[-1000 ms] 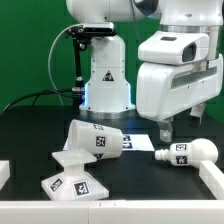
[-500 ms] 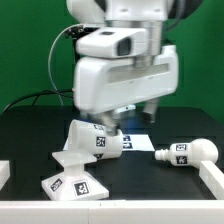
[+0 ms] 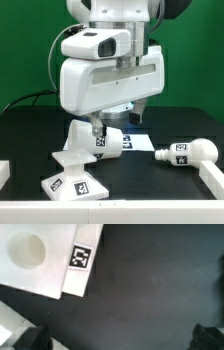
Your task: Assemble lamp
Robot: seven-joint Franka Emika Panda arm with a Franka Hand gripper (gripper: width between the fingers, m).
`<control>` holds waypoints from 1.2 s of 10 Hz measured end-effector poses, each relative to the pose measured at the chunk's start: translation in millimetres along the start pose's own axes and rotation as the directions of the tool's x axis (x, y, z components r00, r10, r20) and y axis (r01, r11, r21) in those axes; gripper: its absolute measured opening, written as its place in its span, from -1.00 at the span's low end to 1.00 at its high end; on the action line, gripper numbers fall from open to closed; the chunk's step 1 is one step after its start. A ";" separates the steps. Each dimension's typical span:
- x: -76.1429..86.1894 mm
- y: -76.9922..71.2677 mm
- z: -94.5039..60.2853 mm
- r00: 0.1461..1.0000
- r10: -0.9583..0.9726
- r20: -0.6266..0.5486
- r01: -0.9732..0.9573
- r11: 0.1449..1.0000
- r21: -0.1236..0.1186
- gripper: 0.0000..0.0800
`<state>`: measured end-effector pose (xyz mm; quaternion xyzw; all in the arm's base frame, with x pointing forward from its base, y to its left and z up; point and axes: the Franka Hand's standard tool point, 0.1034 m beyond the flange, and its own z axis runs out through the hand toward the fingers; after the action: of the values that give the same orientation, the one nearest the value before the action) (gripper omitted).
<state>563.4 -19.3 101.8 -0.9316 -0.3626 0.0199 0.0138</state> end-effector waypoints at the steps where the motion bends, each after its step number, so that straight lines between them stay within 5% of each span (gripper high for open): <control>1: -8.0 14.0 -3.0 0.996 0.088 -0.030 -0.088 0.996 0.003 0.75; 3: -26.5 33.4 3.5 0.974 0.223 -0.045 -0.224 0.975 0.000 0.75; 4: -32.0 36.3 7.5 0.977 0.211 -0.042 -0.211 0.977 0.018 0.75; 8: -31.3 34.7 8.6 0.976 0.214 -0.040 -0.213 0.977 0.020 0.75; 10: -28.2 51.7 10.1 0.953 0.295 -0.074 -0.297 0.955 -0.020 0.75; 12: -32.1 69.2 23.2 0.954 0.291 -0.077 -0.294 0.955 -0.029 0.75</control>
Offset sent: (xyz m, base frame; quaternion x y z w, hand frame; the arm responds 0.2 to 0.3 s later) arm -0.0013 -0.0257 -0.0155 0.0869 0.0258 0.0215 0.9957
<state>585.5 -91.7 76.7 -0.9753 -0.2202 -0.0189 0.0048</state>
